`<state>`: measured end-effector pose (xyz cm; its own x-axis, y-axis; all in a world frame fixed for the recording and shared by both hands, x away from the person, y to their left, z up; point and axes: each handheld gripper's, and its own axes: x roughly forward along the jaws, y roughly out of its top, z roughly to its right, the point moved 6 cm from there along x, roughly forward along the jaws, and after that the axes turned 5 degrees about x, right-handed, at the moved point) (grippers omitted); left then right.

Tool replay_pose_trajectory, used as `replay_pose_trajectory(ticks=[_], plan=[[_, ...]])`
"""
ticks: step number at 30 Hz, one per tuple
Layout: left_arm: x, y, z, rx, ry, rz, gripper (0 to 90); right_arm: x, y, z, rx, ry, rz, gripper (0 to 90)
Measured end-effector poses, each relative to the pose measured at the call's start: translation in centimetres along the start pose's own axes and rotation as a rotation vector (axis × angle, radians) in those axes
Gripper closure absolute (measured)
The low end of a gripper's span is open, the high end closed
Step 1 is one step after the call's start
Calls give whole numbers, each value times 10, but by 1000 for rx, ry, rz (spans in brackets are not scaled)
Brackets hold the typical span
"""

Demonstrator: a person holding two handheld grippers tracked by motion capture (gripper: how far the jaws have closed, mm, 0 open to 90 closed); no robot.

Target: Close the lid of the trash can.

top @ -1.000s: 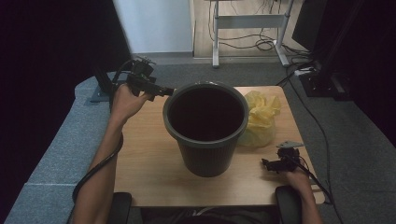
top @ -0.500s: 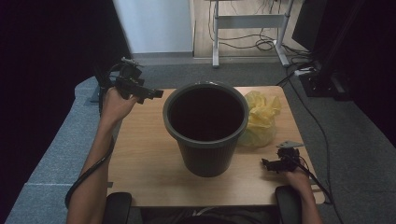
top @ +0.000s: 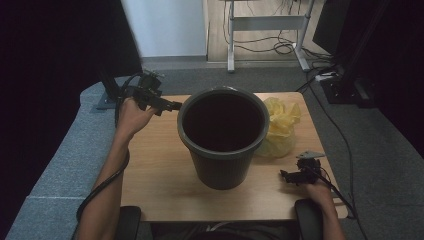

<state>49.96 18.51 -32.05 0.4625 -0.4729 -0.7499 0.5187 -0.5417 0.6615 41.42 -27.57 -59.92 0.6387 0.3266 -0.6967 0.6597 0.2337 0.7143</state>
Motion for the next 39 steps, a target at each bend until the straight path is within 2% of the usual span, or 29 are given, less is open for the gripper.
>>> replay_pose_trajectory(ticks=[4, 9, 11, 16, 19, 21, 23, 26, 27, 28, 30, 31, 34, 35, 38, 39], plan=[[1, -2, -2, -4, 12, -8, 0, 0, 0, 0, 0, 0, 0, 0], [-7, -3, -4, -20, 2, 38, 0, 0, 0, 0, 0, 0, 0, 0], [-11, 1, 0, -17, -21, 60, 1, 0, 0, 0, 0, 0, 0, 0], [-4, 11, 13, 19, -33, 37, 0, 0, 0, 0, 0, 0, 0, 0], [0, 14, 15, 26, -16, 44, 0, 0, 0, 0, 2, 0, -1, 0], [2, 16, 17, 12, -65, 57, 0, 0, 0, 0, 1, 0, -1, 0], [4, 18, 21, 27, -52, 52, 0, 0, 0, 0, 2, 0, -1, 0], [7, 22, 30, 43, -84, 54, 0, 0, 0, 0, 1, 0, -1, 0], [11, 22, 33, 58, -76, 32, 0, 0, 0, 0, 2, 0, -1, 0], [17, 21, 35, 77, -47, -7, 0, 0, 0, 0, 2, 0, -1, 0], [22, 19, 31, 74, -8, -34, 0, 0, 0, 0, 1, 0, -1, 0], [23, 18, 29, 57, -12, -30, 0, 0, 0, 0, 2, 0, -1, 0], [19, 17, 20, 21, 13, -14, 0, 0, 0, 0, 0, 0, 0, 0], [17, 16, 18, 15, 13, -15, 0, 0, 0, 0, 0, 0, 0, 0], [12, 12, 13, 8, 53, -32, 6, 0, 0, 0, 1, 0, 0, 0], [11, 11, 12, -2, 33, -26, 0, 0, 0, 0, 0, 0, 0, 0]])
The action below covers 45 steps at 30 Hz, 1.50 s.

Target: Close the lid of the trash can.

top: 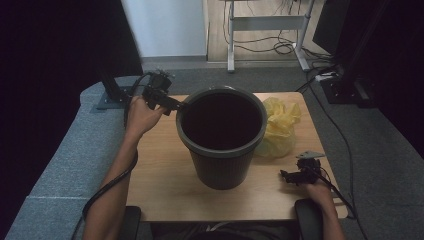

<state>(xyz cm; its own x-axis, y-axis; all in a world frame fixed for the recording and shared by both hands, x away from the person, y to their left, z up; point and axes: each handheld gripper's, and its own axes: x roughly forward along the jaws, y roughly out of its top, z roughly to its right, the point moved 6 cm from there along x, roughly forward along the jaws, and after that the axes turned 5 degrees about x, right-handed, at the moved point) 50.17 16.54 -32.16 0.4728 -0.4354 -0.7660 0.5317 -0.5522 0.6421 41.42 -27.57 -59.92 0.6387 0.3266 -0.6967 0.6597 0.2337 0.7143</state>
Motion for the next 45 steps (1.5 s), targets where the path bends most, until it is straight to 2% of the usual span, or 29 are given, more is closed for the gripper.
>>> replay_pose_trajectory(ticks=[5, 7, 8, 9, 11, 12, 14, 15, 17, 20, 23, 26, 30, 35, 37, 40, 42, 45], plan=[[9, 0, 9, 25, -23, -26, 10, 0, 0, 0, 0, 0, 0, 0], [12, 2, 13, 34, -46, -27, 11, 0, 0, 0, 0, 0, 0, 0], [13, 3, 14, 44, -38, -26, 17, 0, 0, 0, 0, 0, 0, 0], [13, 3, 15, 53, -29, -21, 51, 0, 0, 0, 0, 0, 0, 0], [10, 5, 18, 81, -22, 20, 255, 0, 0, 0, 0, 0, 0, 0], [8, 6, 18, 75, -27, 46, 320, 0, 0, 0, 0, 0, 0, 0], [4, 8, 20, 62, -46, 79, 374, 0, 0, 0, 0, 0, 0, 0], [2, 9, 20, 67, -42, 93, 390, 0, 0, 0, 0, 0, 0, 0], [-2, 12, 20, 56, -61, 118, 517, 0, 0, 0, 0, 0, 0, 0], [-3, 13, 18, 33, -64, 113, 630, 0, 0, 0, 0, 0, 0, 0], [1, 12, 18, 19, -95, 78, 687, 0, 0, 0, 0, 0, 0, 0], [5, 12, 21, 17, -97, 62, 752, 0, 0, 0, 0, 0, 0, 0], [6, 13, 20, 3, -101, 50, 765, 0, 0, 0, 0, 0, 0, 0], [3, 14, 20, 14, -99, 60, 749, 0, 0, 0, 0, 0, 0, 0], [-1, 13, 18, 17, -99, 93, 588, 0, 0, 0, 0, 0, 0, 0], [-7, 8, 13, 18, -116, 116, 363, 0, 0, 0, 0, 0, 0, 0], [-13, 3, 6, 13, -103, 139, 275, 0, 0, 0, 0, 0, 0, 0], [-18, -7, -5, 2, -85, 161, 200, 0, 0, 0, 0, 0, 0, 0]])
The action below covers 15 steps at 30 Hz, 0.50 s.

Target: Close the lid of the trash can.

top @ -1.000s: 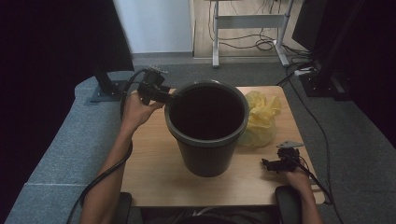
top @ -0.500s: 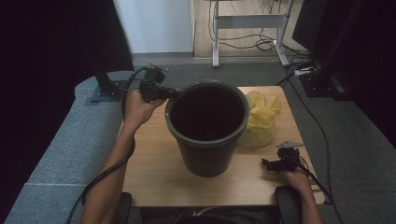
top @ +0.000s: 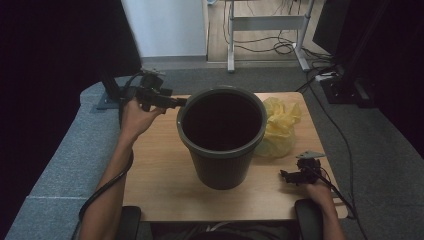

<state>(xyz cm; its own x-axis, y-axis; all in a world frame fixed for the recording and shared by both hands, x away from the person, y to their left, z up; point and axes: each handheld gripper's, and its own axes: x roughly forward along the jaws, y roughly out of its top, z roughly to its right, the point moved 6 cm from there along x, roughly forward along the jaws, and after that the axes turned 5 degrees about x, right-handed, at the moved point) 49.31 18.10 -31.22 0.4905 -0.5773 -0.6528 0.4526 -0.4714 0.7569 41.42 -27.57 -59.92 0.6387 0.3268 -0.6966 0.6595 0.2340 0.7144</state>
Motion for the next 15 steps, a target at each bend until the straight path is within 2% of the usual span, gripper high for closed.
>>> replay_pose_trajectory(ticks=[7, 10, 15], plan=[[-7, -26, -22, -44, 38, 11, 120, 0, 0, 0, 0, 0, 0, 0], [-7, -38, -28, -53, 52, 3, 43, 0, 0, 0, 0, -1, 0, 0], [-1, -61, -36, -74, 66, -3, 3, 0, 0, 0, 0, 0, 0, 0]])
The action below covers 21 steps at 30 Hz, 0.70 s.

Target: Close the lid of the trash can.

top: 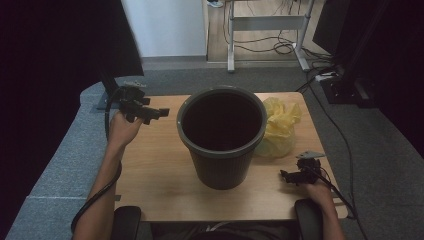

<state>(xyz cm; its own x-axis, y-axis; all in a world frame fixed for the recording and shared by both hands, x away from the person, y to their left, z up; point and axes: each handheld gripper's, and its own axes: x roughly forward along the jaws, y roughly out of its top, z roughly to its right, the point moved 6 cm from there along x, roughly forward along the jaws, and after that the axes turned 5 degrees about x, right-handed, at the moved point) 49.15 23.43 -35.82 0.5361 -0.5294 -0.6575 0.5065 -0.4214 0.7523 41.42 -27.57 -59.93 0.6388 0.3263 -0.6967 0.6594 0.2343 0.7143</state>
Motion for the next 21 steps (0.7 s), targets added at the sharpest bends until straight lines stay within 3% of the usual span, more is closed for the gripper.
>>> replay_pose_trajectory(ticks=[12, 21], plan=[[23, -63, -15, -33, 22, -1, 0, 0, 0, 0, 0, 0, 0, 0], [43, -101, -13, -38, 27, 16, 0, 0, 0, 0, 0, 0, 0, 0]])
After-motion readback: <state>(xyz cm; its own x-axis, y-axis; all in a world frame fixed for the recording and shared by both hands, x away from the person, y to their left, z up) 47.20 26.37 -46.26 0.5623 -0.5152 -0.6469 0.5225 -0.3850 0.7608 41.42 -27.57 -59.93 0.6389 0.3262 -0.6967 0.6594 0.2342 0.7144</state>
